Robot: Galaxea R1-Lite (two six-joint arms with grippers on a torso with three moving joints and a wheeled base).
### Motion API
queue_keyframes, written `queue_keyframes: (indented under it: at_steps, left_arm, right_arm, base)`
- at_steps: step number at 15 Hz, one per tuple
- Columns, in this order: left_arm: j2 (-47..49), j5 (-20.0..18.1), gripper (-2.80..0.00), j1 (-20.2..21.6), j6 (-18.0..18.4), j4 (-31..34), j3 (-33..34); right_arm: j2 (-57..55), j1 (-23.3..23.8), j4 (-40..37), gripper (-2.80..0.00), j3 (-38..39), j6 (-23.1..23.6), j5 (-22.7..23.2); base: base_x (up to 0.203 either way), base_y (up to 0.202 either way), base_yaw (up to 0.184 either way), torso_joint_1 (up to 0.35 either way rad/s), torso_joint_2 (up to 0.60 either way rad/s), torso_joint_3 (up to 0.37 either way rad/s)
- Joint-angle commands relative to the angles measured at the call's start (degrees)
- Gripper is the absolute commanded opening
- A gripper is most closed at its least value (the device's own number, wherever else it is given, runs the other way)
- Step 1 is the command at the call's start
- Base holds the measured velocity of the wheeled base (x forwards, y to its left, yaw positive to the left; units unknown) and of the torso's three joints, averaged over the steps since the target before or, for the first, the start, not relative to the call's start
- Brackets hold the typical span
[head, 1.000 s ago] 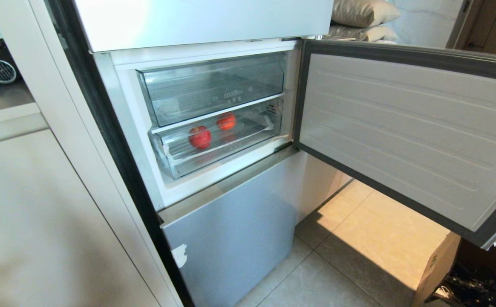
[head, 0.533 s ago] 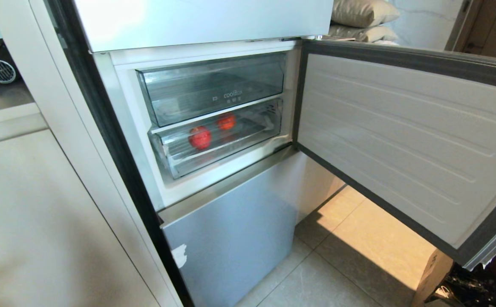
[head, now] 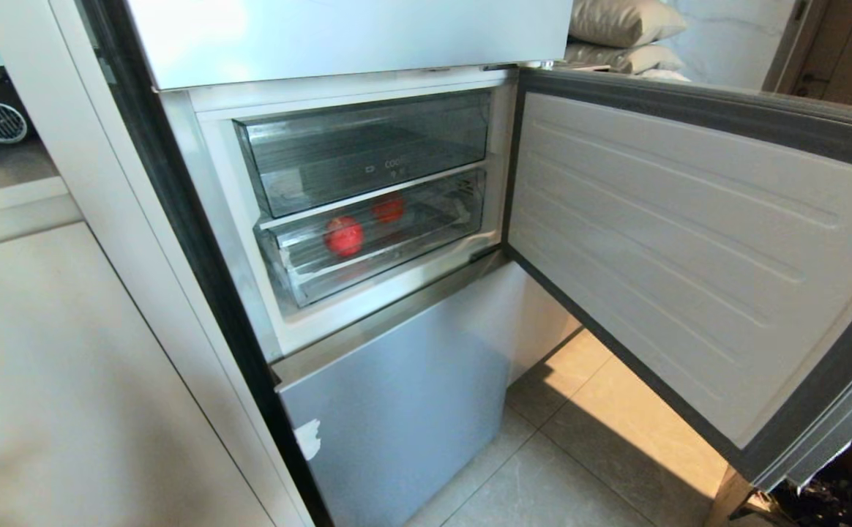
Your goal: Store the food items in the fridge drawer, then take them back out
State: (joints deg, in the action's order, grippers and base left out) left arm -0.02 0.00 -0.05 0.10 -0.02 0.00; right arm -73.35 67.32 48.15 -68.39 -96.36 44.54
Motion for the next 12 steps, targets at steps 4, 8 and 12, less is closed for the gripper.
queue_keyframes:
  at_steps: [4, 8, 12]
  left_arm:
    - [0.02, 0.00, -2.80, -0.01, -0.01, 0.00, 0.00]
    - [0.02, 0.00, -2.80, -0.04, -0.01, -0.05, 0.00]
    - [0.02, 0.00, -2.80, -0.04, -0.01, -0.02, 0.00]
  right_arm:
    - [-1.90, -5.40, -19.88, -2.80, 12.08, 27.44, -21.73]
    - [-5.98, -28.74, -19.82, -2.80, 17.20, 34.78, -33.39]
    - [-12.74, -49.01, -13.06, -2.80, 19.46, 42.68, -43.96]
  base:
    - [0.000, 0.000, 0.000, 0.000, 0.00, 0.000]
    - [0.000, 0.000, 0.000, 0.000, 0.00, 0.000]
    - [0.000, 0.000, 0.000, 0.000, 0.00, 0.000]
